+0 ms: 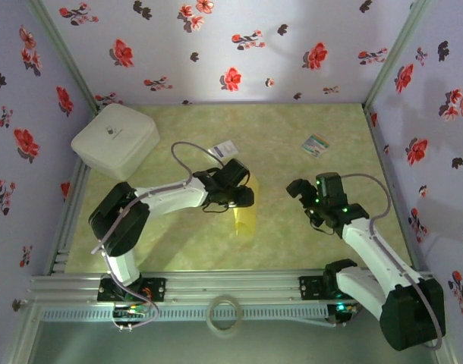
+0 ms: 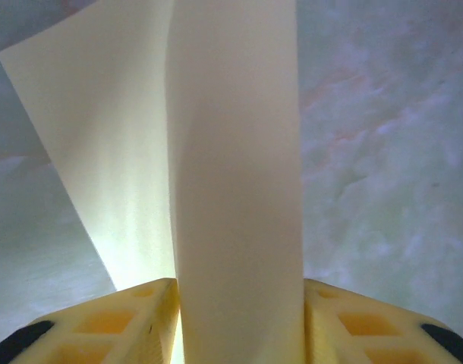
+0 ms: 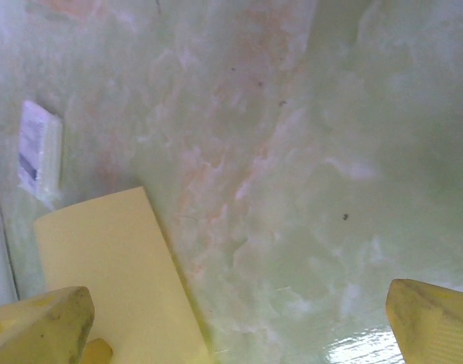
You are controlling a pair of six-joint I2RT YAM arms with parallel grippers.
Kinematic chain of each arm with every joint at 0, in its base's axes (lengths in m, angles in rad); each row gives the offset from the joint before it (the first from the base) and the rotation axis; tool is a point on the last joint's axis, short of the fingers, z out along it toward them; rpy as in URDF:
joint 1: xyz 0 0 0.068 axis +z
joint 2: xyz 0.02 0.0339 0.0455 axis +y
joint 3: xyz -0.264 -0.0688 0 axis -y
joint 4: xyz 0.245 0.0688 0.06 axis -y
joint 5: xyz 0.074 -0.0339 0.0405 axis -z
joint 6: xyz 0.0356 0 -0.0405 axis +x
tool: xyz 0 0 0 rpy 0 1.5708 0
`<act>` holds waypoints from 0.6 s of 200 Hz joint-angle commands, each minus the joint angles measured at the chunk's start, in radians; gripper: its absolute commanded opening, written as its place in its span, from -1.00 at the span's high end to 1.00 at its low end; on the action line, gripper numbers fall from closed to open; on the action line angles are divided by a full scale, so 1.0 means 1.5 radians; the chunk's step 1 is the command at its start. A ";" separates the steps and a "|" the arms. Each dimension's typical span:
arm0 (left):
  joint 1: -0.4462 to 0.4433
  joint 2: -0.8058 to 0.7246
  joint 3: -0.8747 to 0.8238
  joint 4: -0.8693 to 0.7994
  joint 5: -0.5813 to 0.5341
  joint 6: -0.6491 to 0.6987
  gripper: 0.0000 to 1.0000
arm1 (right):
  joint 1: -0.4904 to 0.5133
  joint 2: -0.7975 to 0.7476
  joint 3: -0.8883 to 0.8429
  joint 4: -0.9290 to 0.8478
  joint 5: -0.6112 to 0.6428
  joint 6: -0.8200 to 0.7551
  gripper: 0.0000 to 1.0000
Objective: Fold a paper plane with a square sheet of paper (pick it up from the middle)
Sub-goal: First fold the square sheet of paper in half at the center of the table.
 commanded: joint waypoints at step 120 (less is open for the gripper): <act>0.051 -0.044 -0.128 0.357 0.238 -0.115 0.19 | 0.005 -0.033 -0.003 0.054 -0.010 -0.015 -0.95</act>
